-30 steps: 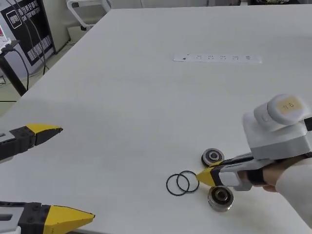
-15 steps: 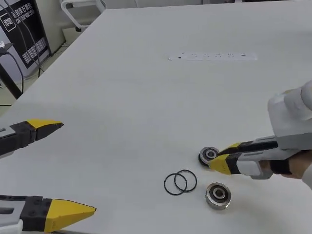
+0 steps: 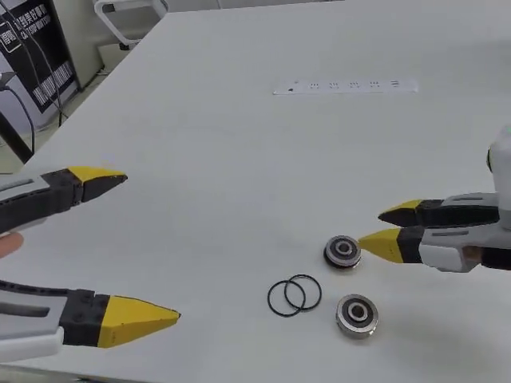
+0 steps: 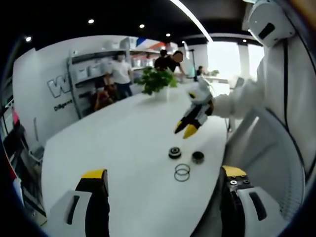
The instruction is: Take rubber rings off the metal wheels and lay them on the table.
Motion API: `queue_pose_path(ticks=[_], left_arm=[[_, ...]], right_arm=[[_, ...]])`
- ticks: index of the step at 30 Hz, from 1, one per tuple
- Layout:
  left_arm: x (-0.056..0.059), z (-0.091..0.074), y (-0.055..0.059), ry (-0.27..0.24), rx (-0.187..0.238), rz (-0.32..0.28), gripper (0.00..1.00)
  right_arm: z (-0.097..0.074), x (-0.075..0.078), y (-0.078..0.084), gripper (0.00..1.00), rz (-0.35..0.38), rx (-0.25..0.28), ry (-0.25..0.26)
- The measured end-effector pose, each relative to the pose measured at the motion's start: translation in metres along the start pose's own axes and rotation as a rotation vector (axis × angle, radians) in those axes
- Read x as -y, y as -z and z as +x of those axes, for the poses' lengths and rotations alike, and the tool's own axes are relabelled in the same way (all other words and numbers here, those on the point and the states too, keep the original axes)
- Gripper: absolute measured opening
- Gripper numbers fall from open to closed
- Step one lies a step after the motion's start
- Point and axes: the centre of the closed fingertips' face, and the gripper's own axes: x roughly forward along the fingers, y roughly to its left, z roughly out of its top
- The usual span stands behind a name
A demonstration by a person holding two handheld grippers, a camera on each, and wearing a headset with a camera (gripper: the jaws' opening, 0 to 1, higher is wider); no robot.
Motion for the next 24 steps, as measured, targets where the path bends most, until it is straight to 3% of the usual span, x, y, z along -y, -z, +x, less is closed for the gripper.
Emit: queue_pose_path(ticks=[5,7,9,12,18,20,24], left_arm=[[-0.002,0.009,-0.016,0.015,0.015,0.014,0.92],[-0.004,0.013,-0.019,0.014,-0.013,0.039,0.89],[-0.001,0.018,-0.030,0.036,0.008,0.076,0.86],[0.004,0.027,-0.044,0.075,0.041,0.061,0.88],[0.003,0.047,-0.057,0.091,0.043,0.106,0.86],[0.007,0.055,-0.064,0.120,0.061,0.120,0.86],[0.014,0.072,-0.069,0.168,0.059,0.155,0.86]], right_arm=[[0.001,-0.001,0.011,0.29,-0.010,-0.005,-0.036],[0.002,0.000,0.014,0.29,-0.011,-0.009,-0.040],[0.004,0.002,0.019,0.30,-0.012,-0.020,-0.034],[0.007,0.003,0.026,0.31,-0.001,-0.039,-0.041],[0.010,0.003,0.027,0.33,-0.004,-0.033,-0.037],[0.011,0.003,0.028,0.33,-0.010,-0.036,-0.037],[0.012,0.002,0.030,0.32,-0.009,-0.032,-0.043]])
